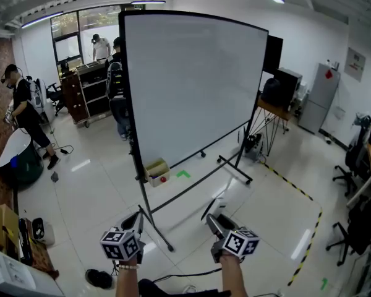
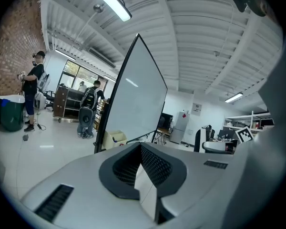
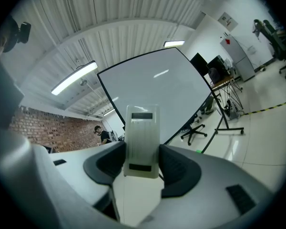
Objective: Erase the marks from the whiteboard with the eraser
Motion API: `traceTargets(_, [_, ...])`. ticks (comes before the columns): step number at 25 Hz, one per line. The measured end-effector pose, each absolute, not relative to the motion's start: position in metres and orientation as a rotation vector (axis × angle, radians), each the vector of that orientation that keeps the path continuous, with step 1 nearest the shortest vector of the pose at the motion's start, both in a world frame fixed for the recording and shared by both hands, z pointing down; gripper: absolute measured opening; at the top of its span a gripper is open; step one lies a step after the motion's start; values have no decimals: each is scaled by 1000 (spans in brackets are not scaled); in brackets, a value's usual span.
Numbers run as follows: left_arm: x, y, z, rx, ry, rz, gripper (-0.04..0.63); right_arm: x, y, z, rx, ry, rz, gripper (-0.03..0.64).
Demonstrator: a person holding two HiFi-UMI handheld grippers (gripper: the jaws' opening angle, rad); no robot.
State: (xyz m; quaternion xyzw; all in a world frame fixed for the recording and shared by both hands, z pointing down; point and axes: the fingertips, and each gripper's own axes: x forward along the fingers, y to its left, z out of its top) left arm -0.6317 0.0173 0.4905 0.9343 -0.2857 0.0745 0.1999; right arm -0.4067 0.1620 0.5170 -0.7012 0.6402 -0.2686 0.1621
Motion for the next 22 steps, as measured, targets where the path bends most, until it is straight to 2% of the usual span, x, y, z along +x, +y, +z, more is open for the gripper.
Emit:
traceTargets(8, [-622,3,472,2589,-873,260,-12,-399,95,455,-1894,2019,-630,250])
traceTargets(22, [-581,-131,354,2799,-872,42,-12,-416,-108,219,-2047,2276,-108,250])
